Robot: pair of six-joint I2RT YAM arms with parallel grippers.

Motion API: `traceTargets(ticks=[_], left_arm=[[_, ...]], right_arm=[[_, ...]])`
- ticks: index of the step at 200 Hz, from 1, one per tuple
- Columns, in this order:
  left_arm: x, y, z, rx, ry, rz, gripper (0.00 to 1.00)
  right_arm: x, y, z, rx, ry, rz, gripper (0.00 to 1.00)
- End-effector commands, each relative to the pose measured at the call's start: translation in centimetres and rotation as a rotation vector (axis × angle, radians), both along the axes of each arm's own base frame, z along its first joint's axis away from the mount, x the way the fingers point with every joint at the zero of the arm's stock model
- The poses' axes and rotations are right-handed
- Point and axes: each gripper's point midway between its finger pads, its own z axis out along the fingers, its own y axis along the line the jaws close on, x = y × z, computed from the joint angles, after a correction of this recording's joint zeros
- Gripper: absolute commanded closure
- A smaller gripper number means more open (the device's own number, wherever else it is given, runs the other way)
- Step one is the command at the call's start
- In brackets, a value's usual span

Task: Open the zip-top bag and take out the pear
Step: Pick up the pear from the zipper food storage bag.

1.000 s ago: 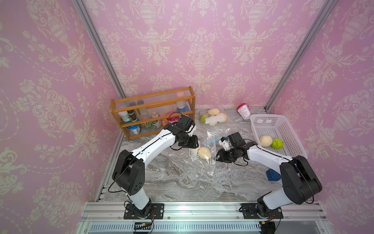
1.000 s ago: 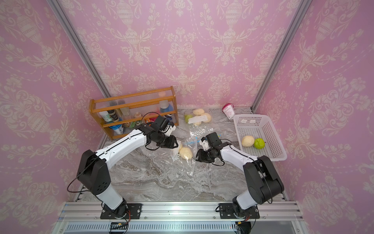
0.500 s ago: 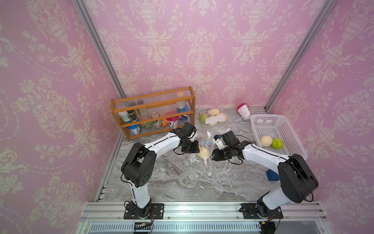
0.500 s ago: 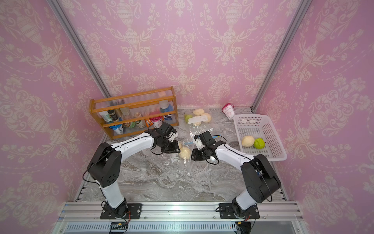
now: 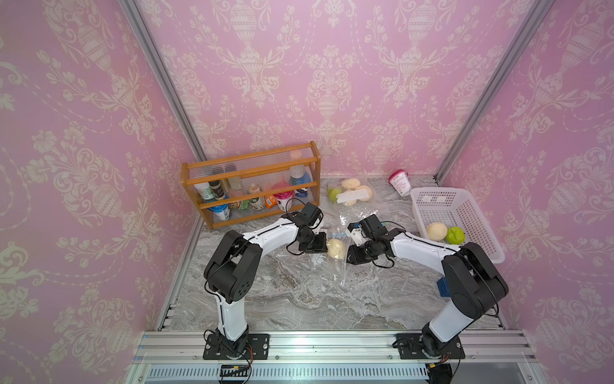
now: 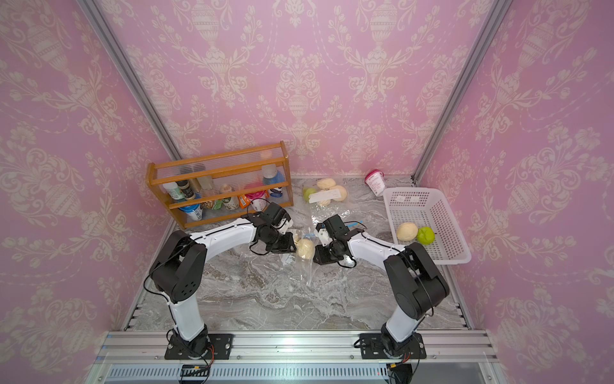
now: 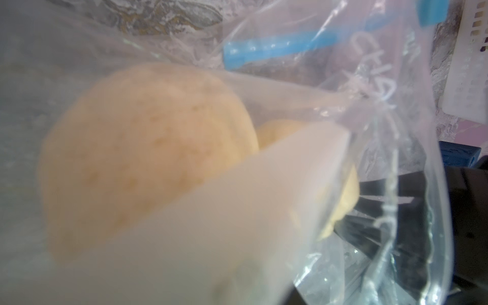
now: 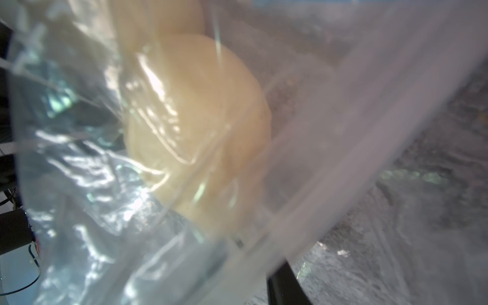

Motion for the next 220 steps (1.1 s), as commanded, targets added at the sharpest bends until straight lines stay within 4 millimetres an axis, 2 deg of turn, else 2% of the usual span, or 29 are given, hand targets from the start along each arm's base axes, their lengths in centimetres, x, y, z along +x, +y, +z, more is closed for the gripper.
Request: traceTargets(ticks=[1,28,48,61,95,127,149,168,198,220], left_arm=[[-0.3,0.0,-0.5,0.007,0.032,0.014,0.73],[-0.6,0.1,-1.0,0.013,0.046,0.013,0.73],[-0.7,0.2,-1.3,0.019,0.05,0.014,0.74],[-0.6,0.2,-1.3,0.024,0.05,0.016,0.74],[-0.5,0.6,-1.2,0.053,0.041,0.009,0.74],[0.0,1.5,-1.1,0.084,0.032,0.026,0.76],[0.2,2.2,-0.9,0.089,0.029,0.041,0.77],[0.4,2.9,-0.6,0.094,0.021,0.051,0.78],[0.5,3.8,0.3,0.093,0.014,0.06,0.78],[0.6,3.8,1.3,0.081,-0.005,0.043,0.78]], right_arm=[[0.0,1.0,0.3,0.043,-0.02,0.056,0.73],[0.2,1.2,0.2,0.051,-0.041,0.061,0.75],[0.4,1.3,0.5,0.062,-0.059,0.067,0.87],[0.3,1.4,0.7,0.069,-0.058,0.074,1.0],[-0.2,1.2,1.7,0.076,-0.055,0.066,1.0],[-1.3,-0.2,4.5,0.106,-0.022,0.007,1.0],[-2.0,-2.2,6.7,0.138,0.01,-0.086,1.0],[-2.1,-4.8,8.9,0.158,-0.001,-0.183,1.0],[-0.9,-10.6,13.0,0.143,-0.08,-0.368,1.0],[1.2,-15.5,16.1,0.15,-0.169,-0.533,1.0]])
